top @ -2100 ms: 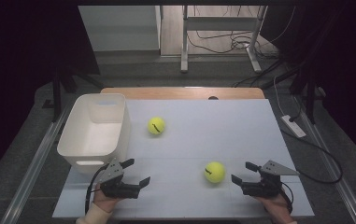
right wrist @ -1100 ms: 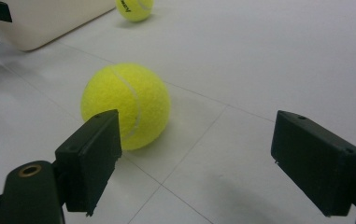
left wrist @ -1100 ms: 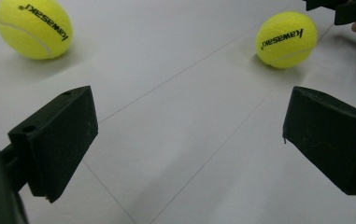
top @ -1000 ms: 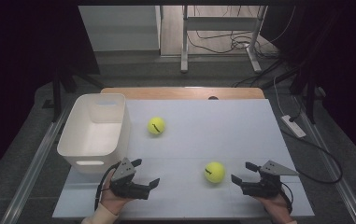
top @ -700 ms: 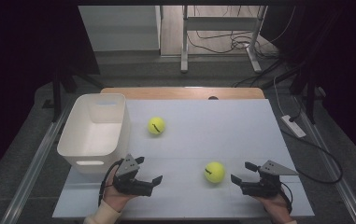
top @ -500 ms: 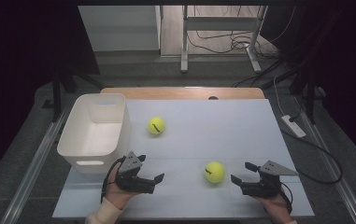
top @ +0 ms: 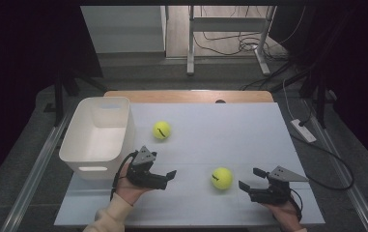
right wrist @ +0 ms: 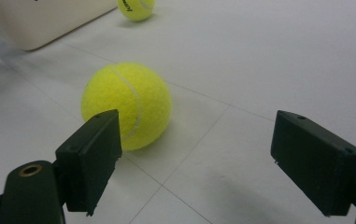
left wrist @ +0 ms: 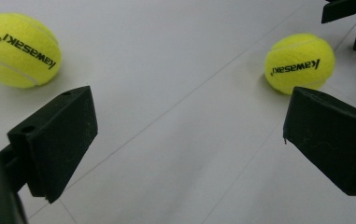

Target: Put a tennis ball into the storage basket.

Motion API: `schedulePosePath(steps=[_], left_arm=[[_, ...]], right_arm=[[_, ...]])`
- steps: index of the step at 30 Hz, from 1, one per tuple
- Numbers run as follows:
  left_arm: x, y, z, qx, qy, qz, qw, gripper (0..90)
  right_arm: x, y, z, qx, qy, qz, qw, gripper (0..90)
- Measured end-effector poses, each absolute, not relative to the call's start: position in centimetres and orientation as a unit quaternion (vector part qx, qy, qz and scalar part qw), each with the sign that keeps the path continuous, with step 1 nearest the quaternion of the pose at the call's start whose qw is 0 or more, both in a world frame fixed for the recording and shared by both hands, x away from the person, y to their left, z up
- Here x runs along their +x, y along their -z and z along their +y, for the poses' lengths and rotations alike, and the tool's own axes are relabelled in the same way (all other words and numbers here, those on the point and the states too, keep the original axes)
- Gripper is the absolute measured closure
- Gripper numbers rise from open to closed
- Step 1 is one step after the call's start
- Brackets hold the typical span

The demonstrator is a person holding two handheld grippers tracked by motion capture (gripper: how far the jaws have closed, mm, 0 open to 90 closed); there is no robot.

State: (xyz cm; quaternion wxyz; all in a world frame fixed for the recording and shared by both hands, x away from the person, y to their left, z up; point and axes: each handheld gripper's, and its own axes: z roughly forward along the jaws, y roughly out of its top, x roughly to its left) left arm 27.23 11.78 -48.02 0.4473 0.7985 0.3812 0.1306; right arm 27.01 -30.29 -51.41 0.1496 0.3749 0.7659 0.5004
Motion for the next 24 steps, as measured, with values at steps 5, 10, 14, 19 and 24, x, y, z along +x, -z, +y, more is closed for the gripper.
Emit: schedulePosePath(steps=[5, 10, 14, 19, 24], left_arm=[[28.0, 47.5, 11.3, 0.800, -0.134, 0.383, 0.441, 3.5], [29.0, 47.1, 11.2, 0.798, -0.136, 0.392, 0.437, 3.1], [29.7, 46.9, 11.1, 0.797, -0.132, 0.397, 0.434, 3.1], [30.1, 46.6, 10.8, 0.799, -0.135, 0.401, 0.428, 2.5], [30.7, 46.5, 10.7, 0.800, -0.134, 0.406, 0.421, 2.2]], right_arm=[[27.0, 51.4, -30.2, 0.374, -0.503, 0.766, 0.147, 16.3], [27.1, 51.4, -30.1, 0.374, -0.502, 0.766, 0.148, 16.3], [27.1, 51.4, -30.2, 0.375, -0.501, 0.766, 0.148, 16.3], [27.1, 51.4, -30.2, 0.374, -0.503, 0.765, 0.150, 16.3], [27.0, 51.4, -30.2, 0.374, -0.503, 0.765, 0.149, 16.3]])
